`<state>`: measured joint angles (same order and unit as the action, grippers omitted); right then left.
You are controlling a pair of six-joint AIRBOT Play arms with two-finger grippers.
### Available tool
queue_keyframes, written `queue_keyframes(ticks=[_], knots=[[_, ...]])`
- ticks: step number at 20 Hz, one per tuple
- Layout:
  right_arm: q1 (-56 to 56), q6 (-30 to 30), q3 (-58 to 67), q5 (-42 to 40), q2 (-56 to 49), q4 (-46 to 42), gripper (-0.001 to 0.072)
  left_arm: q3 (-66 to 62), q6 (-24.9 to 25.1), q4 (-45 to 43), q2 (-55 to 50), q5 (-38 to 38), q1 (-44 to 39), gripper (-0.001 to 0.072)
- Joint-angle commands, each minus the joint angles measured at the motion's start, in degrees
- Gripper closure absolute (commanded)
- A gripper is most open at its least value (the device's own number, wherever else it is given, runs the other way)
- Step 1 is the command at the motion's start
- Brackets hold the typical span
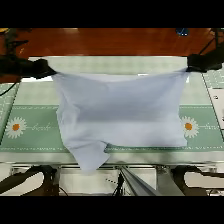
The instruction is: Fold the shirts.
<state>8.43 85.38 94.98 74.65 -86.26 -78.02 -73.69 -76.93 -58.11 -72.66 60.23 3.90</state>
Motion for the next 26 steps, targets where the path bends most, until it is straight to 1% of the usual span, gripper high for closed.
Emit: queue_keyframes(ticks=[1, 3, 7, 10, 15, 17, 18, 19, 21, 23, 24, 26], knots=[[-0.02, 3.30, -0.11, -19.50, -4.90, 2.16, 0.0677, -0.59, -2.49, -3.19, -7.32, -21.22, -4.28, 0.0681], [-0.04, 3.80, -0.11, -25.09, -7.39, 3.61, 0.0677, -0.59, -2.84, -3.19, -10.23, -26.08, -5.33, 0.0681], [-0.04, 3.82, -0.11, -31.89, -12.04, 4.70, 0.0677, -0.59, -2.86, -2.62, -15.98, -31.32, -6.58, 0.0681], [-0.04, 4.00, -0.11, -32.24, -15.10, 5.64, 0.0677, -0.57, -2.86, 0.00, -19.61, -32.61, -7.56, 0.0681], [-0.02, 4.00, -0.11, -30.42, -18.16, 6.82, 0.0676, -0.59, -2.84, 0.26, -22.16, -31.50, -8.92, 0.0680], [0.72, 3.98, 0.07, -29.27, -17.00, 7.02, 0.0676, -0.94, -2.82, 0.22, -20.92, -27.17, -8.20, 0.0681], [1.49, 4.00, 0.07, -27.36, -15.98, 7.28, 0.0676, -1.70, -2.80, 0.04, -19.87, -22.27, -7.45, 0.0680], [2.38, 3.89, 0.07, -23.80, -14.64, 7.15, 0.0677, -2.49, -2.60, -0.17, -18.75, -16.72, -6.60, 0.0681], [4.28, 1.49, 0.07, -15.17, -12.22, 5.40, 0.0677, -3.23, -2.64, -1.64, -16.22, -5.73, -4.90, 0.0681], [5.55, -0.24, 0.07, -7.56, -11.02, 0.87, 0.0677, -3.21, -2.82, -2.14, -15.21, 2.05, -3.89, 0.0681], [5.84, -0.68, 0.04, -5.09, -11.04, -0.81, 0.0676, -3.02, -2.86, -2.10, -15.32, 4.11, -3.82, 0.0681], [5.86, -1.44, -0.24, -4.07, -11.32, -1.60, 0.0677, -1.84, -2.89, -2.10, -15.67, 4.31, -4.61, 0.0681]])
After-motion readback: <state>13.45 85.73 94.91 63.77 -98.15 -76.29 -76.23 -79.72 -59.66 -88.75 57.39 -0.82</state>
